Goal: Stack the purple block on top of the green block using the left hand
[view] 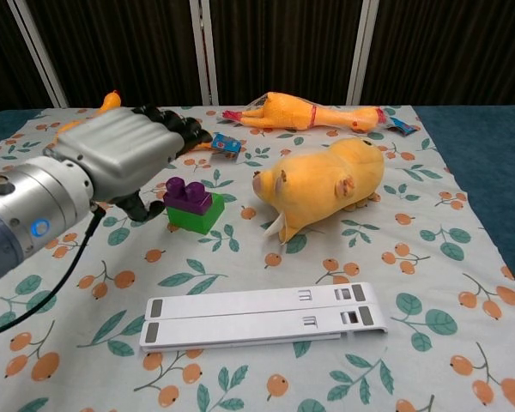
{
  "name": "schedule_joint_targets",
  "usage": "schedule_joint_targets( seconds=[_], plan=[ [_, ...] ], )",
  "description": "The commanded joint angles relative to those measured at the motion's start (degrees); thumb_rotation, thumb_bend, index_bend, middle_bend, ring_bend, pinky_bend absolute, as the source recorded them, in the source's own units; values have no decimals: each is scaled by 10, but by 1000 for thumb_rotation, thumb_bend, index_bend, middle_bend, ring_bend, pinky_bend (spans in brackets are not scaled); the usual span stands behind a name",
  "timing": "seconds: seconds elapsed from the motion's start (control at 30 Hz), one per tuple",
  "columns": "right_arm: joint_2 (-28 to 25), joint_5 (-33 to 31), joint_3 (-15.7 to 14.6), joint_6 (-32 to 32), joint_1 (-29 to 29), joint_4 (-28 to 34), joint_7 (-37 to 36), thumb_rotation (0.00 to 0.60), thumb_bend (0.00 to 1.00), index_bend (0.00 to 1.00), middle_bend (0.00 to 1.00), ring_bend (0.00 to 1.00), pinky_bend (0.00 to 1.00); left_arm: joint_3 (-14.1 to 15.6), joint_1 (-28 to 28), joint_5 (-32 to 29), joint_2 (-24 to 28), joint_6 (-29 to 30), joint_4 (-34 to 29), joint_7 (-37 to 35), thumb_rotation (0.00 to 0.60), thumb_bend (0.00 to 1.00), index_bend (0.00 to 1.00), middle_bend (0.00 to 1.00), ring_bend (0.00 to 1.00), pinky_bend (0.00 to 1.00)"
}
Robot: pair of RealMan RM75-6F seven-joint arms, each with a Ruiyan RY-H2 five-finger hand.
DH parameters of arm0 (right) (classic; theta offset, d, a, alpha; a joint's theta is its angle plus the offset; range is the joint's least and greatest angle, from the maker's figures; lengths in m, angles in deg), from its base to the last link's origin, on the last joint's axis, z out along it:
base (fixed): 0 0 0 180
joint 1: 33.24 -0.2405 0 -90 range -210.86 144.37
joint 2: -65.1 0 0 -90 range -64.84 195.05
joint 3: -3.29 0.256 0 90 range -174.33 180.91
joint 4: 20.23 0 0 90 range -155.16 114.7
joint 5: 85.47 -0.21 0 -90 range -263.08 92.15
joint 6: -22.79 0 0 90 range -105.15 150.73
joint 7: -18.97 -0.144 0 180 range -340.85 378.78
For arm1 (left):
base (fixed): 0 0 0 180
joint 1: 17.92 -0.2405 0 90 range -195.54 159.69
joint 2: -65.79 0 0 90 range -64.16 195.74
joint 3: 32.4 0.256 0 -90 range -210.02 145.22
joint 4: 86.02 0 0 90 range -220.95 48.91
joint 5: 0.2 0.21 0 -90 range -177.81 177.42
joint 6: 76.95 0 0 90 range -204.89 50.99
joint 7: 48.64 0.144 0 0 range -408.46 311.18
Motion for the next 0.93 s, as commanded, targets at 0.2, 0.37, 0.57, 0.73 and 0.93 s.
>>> schedule_joint_targets(
  seconds=[0.2,0.37,0.57,0.73,0.93],
  plan=[
    [-6,3,1,-9,3,3,-10,600,293,185,77,86,271,45,-56,54,105,69,-163,-7,600,405,0,0,0,0],
    [-7,9,1,-12,4,1,-15,600,293,185,77,86,271,150,-131,149,191,97,-212,-117,600,399,0,0,0,0],
    [-8,18,-1,-17,5,2,-17,600,293,185,77,86,271,228,-219,260,226,147,-144,-314,600,399,0,0,0,0],
    [-8,20,0,-23,7,2,-14,600,294,185,77,87,271,249,-278,307,233,191,-48,-446,600,399,0,0,0,0],
    [-10,18,5,-29,8,-1,-16,600,293,185,77,86,271,228,-303,313,240,202,-20,-459,600,399,0,0,0,0]
  ],
)
